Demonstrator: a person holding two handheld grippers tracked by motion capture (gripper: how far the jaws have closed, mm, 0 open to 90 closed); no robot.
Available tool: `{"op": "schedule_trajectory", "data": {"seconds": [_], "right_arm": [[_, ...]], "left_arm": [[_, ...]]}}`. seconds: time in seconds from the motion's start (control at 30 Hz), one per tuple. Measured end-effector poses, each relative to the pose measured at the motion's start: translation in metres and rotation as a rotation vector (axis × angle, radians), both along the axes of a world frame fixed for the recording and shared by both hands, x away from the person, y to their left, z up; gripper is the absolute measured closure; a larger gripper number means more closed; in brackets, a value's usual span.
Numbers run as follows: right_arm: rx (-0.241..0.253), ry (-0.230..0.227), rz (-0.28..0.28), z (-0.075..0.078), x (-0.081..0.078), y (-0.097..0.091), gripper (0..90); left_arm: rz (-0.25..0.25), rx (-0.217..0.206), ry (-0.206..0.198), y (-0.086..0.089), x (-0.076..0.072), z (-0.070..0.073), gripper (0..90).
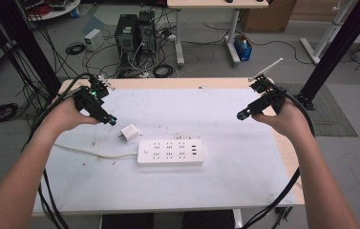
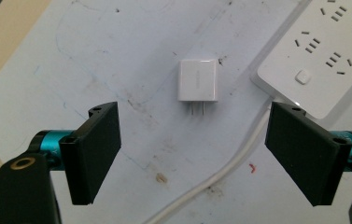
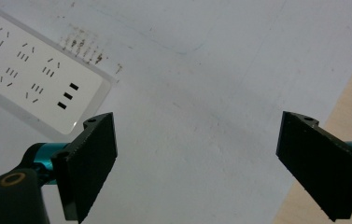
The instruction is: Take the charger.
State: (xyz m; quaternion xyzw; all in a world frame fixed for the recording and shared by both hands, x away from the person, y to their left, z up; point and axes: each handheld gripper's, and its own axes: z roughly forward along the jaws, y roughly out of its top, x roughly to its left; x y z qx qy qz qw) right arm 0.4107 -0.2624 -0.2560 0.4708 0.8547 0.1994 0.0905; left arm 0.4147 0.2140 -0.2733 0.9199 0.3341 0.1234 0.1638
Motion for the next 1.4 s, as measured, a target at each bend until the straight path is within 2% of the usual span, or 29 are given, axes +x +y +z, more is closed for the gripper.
{"op": "schedule_trajectory", "data": {"seconds": [0.17, 0.47, 0.6, 0.8, 1.07, 1.23, 1.4], "right_arm": [[0.009, 0.007, -0.001, -0.004, 0.0, -0.001, 11.9], [0.009, 0.01, 0.003, -0.007, 0.001, -0.003, 11.9], [0.012, 0.012, 0.002, -0.009, 0.001, -0.004, 11.9], [0.016, 0.014, 0.007, -0.013, 0.0, -0.007, 11.9], [0.017, 0.024, 0.01, -0.018, -0.001, -0.008, 11.9], [0.02, 0.026, 0.014, -0.02, -0.001, -0.007, 11.9], [0.023, 0.026, 0.014, -0.02, -0.001, -0.007, 11.9]], "left_arm": [[0.015, -0.016, 0.023, -0.005, 0.012, -0.01, 18.4], [0.012, 0.006, 0.061, -0.017, 0.031, -0.034, 18.4], [0.022, 0.014, 0.097, -0.024, 0.039, -0.051, 18.4], [-0.006, 0.042, 0.138, -0.03, 0.044, -0.075, 18.4], [-0.009, 0.068, 0.175, -0.033, 0.046, -0.103, 18.7], [-0.011, 0.098, 0.199, -0.035, 0.048, -0.114, 18.9], [-0.004, 0.121, 0.204, -0.038, 0.049, -0.121, 22.4]]}}
